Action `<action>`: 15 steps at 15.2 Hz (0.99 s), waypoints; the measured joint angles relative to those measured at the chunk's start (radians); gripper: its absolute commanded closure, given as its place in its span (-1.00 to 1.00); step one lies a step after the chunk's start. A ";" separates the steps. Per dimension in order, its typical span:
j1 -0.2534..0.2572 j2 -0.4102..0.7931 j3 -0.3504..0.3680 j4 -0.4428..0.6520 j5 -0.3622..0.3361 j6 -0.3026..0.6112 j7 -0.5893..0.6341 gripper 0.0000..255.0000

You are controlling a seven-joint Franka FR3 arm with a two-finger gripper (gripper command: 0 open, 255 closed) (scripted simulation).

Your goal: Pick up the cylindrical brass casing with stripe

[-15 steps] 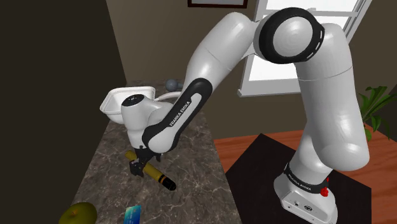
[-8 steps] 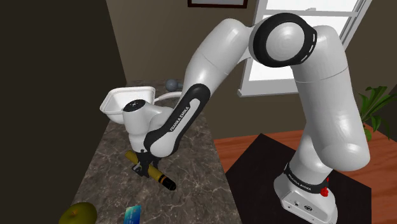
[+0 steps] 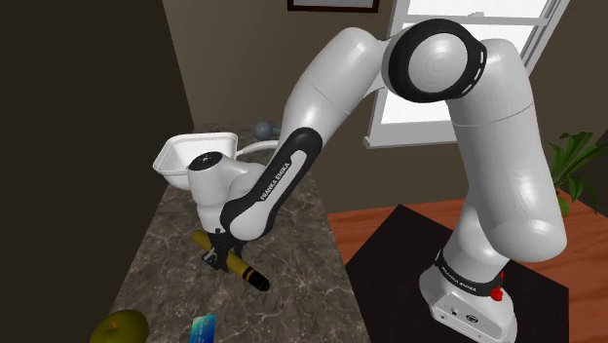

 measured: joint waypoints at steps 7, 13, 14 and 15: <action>-0.016 -0.066 0.025 -0.004 0.032 -0.060 -0.019 1.00; -0.036 -0.134 0.048 -0.009 0.066 -0.120 -0.043 1.00; -0.036 -0.140 0.050 -0.001 0.070 -0.133 -0.046 1.00; -0.038 -0.145 0.052 -0.002 0.073 -0.137 -0.048 1.00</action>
